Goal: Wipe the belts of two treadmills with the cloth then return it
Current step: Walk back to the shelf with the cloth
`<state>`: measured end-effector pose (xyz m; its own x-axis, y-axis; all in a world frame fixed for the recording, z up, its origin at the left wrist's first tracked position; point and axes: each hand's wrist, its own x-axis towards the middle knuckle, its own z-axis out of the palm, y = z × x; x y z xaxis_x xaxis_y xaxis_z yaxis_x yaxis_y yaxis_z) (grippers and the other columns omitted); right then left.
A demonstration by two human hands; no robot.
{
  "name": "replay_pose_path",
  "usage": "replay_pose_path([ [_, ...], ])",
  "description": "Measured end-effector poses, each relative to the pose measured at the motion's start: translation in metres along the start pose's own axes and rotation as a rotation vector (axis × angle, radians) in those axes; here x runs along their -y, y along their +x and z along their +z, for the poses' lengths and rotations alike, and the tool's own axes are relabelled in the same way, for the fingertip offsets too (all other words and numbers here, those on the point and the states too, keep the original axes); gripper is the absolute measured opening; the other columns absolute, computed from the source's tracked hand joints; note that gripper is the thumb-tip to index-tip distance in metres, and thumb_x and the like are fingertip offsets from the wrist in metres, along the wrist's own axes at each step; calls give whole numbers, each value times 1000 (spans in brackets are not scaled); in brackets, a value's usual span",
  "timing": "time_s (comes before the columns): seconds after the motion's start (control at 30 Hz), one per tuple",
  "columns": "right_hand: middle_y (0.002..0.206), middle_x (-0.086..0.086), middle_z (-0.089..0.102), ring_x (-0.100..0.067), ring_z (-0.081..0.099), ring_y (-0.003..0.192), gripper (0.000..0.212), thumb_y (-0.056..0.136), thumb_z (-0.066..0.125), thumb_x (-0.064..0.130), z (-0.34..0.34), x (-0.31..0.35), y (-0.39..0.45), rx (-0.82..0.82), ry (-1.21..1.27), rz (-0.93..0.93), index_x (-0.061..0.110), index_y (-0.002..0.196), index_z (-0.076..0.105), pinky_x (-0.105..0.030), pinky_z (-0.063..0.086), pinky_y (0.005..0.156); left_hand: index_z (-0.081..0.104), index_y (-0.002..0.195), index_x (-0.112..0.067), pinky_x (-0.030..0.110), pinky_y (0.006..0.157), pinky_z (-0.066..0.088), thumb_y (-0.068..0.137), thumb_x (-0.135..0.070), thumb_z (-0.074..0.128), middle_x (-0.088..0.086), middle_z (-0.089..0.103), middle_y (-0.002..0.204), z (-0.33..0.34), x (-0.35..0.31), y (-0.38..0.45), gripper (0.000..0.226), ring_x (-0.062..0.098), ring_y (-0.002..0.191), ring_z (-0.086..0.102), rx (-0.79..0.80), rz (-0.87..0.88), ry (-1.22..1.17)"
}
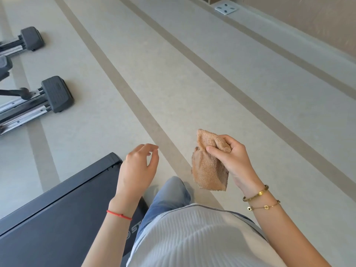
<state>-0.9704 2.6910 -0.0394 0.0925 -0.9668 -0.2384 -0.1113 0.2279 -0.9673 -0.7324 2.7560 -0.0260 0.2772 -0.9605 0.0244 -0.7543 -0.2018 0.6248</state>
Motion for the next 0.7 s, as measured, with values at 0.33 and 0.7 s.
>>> replay_pose_path([
  [0.33, 90, -6, 73, -16, 69, 84, 14, 80, 78, 11, 13, 26, 166, -10, 12, 74, 15, 91, 70, -28, 54, 73, 71, 107, -18, 26, 63, 42, 97, -19, 54, -7, 69, 97, 30, 1, 178, 20, 11, 77, 58, -35, -25, 0],
  [0.7, 85, -6, 72, -19, 68, 84, 12, 80, 78, 8, 42, 101, 384, -89, 115, 47, 17, 85, 70, -37, 53, 79, 72, 106, -16, 26, 63, 38, 97, -18, 56, -4, 70, 99, 21, -13, 424, 18, 1, 56, 49, -22, 125, -14],
])
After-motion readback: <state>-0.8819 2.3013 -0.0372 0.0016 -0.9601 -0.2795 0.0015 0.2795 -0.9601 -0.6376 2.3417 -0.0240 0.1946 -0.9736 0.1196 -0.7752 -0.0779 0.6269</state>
